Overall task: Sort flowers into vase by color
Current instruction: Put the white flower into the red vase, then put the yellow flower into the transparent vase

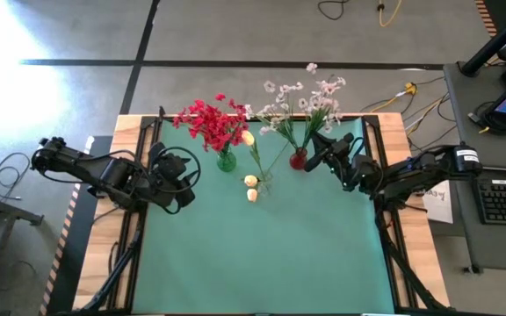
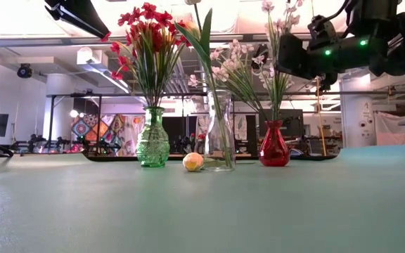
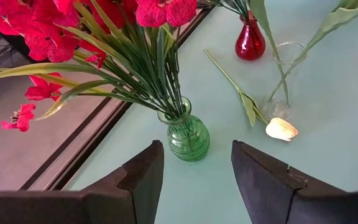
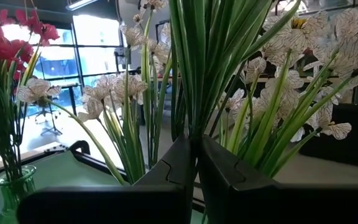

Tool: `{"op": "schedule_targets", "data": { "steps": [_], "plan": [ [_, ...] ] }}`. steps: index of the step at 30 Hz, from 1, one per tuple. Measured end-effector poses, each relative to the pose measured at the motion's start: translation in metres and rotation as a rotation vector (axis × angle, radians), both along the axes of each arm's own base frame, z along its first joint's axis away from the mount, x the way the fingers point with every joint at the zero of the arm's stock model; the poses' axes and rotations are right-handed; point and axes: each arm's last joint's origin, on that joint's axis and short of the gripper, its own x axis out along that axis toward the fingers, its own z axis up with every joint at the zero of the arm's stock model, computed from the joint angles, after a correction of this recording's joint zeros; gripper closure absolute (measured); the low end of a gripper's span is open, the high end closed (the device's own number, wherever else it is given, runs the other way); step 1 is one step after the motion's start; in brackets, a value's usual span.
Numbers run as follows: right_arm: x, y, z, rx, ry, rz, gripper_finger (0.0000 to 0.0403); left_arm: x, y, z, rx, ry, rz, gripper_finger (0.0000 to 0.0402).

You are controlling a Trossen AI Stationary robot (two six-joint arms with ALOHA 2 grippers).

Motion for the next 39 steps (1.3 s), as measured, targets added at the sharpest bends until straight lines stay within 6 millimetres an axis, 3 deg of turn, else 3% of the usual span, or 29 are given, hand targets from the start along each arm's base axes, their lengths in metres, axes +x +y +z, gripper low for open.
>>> {"op": "schedule_targets", "data": {
  "steps": [14,30,39],
  "plan": [
    [0.000,0.000,0.000,-0.016,0.023,-0.004,0.0378,0.000,0.000,0.000,0.003,-0.001,0.002,0.0226],
    [0.002,0.001,-0.013,0.075,0.078,0.020,0.0264,0.000,0.000,0.000,0.003,-0.001,0.001,0.0226],
    [0.005,0.018,-0.017,0.086,0.106,0.098,0.0221,0.000,0.000,0.000,0.003,0.000,0.002,0.0226]
  ]
}}
